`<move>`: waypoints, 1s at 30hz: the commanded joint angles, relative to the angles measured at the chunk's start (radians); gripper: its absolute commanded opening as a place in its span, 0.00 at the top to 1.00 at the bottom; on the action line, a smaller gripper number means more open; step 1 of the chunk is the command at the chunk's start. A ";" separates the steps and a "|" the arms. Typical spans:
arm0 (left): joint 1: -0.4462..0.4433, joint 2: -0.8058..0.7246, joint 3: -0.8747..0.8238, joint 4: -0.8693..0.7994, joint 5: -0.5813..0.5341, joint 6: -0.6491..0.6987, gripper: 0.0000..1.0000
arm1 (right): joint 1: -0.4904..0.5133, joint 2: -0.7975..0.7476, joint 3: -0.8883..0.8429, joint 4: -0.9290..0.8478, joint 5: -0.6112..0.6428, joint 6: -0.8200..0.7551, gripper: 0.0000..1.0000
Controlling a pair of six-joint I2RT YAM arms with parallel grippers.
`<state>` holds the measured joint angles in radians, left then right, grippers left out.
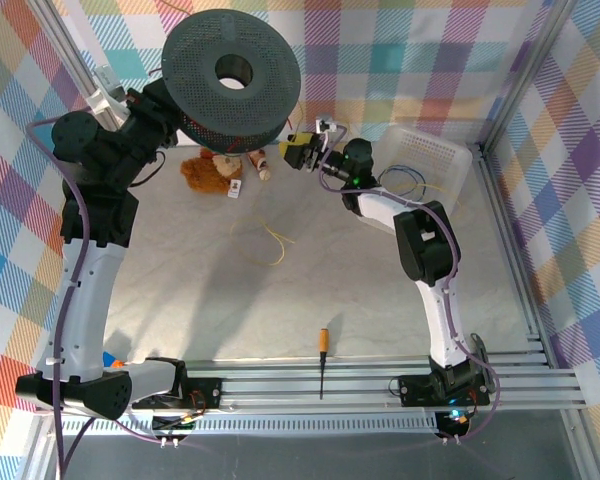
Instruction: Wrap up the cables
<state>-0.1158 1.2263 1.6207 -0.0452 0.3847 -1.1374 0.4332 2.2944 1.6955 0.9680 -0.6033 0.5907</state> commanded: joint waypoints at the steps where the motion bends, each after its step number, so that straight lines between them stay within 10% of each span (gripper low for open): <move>1: 0.006 -0.039 0.007 0.160 0.016 -0.054 1.00 | 0.011 0.022 0.045 0.011 0.003 0.012 0.36; 13: 0.006 -0.057 -0.032 0.178 0.028 -0.068 1.00 | 0.007 0.050 0.108 -0.005 0.019 0.034 0.64; 19: 0.005 -0.056 -0.048 0.184 0.026 -0.072 1.00 | 0.005 0.048 0.093 -0.002 0.019 0.037 0.99; 30: 0.006 -0.026 -0.035 0.087 -0.315 0.093 1.00 | 0.034 -0.165 -0.144 -0.317 0.031 -0.337 1.00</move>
<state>-0.1158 1.2167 1.5486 -0.0624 0.2428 -1.0889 0.4469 2.2417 1.5841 0.8093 -0.5762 0.4583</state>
